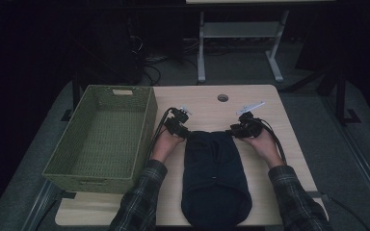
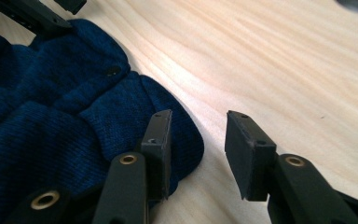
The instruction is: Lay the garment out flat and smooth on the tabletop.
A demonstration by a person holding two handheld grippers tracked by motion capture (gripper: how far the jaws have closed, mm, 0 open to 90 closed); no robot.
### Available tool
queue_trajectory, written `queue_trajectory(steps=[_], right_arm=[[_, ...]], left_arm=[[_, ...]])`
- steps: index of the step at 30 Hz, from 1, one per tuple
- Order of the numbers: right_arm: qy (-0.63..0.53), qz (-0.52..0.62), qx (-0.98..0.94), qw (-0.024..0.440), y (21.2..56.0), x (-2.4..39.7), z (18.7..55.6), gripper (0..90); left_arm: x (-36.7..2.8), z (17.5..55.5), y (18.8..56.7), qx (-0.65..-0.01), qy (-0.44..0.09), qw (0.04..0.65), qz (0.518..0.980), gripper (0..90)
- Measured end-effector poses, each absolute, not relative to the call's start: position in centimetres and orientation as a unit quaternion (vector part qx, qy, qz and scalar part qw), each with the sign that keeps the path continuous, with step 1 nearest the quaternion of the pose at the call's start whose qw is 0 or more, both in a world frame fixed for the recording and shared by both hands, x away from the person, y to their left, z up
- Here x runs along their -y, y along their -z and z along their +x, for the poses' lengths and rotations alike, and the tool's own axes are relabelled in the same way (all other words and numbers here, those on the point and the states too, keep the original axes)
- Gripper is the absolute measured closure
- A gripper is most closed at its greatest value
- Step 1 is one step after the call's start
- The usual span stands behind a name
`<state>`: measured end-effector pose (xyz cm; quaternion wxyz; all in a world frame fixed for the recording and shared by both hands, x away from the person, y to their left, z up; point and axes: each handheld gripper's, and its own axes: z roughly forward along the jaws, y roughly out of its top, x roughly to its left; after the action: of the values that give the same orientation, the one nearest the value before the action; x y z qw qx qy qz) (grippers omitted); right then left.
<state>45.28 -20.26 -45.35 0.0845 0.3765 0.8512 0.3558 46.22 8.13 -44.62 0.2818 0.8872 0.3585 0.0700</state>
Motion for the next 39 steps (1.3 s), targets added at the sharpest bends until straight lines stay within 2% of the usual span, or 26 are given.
queue_trajectory(steps=[5,11,15,20,25,30,39], right_arm=[[-0.345,0.367,-0.861,0.075,46.0,19.9,45.3,62.3],[-0.354,0.392,-0.848,0.043,46.6,20.4,45.7,66.4],[-0.354,0.396,-0.847,0.026,46.6,20.4,45.8,78.0],[-0.341,0.382,-0.858,0.045,46.3,19.8,45.5,84.5],[-0.324,0.363,-0.870,0.080,45.6,19.3,45.1,85.7],[-0.341,0.370,-0.859,0.091,44.4,20.1,45.0,85.8],[-0.363,0.365,-0.847,0.132,39.8,20.9,44.9,86.0]], left_arm=[[-7.9,46.3,44.9,-0.345,-0.065,0.271,0.896,61.1],[-7.9,46.3,45.1,-0.339,-0.048,0.274,0.899,72.3],[-7.7,46.2,45.1,-0.339,-0.046,0.275,0.898,77.0],[-7.6,46.0,44.8,-0.340,-0.051,0.270,0.900,80.5],[-8.0,45.9,44.3,-0.341,-0.050,0.285,0.895,81.4],[-8.0,45.8,42.5,-0.341,-0.063,0.315,0.883,81.7],[-7.7,45.8,38.5,-0.326,-0.101,0.337,0.877,81.8]])
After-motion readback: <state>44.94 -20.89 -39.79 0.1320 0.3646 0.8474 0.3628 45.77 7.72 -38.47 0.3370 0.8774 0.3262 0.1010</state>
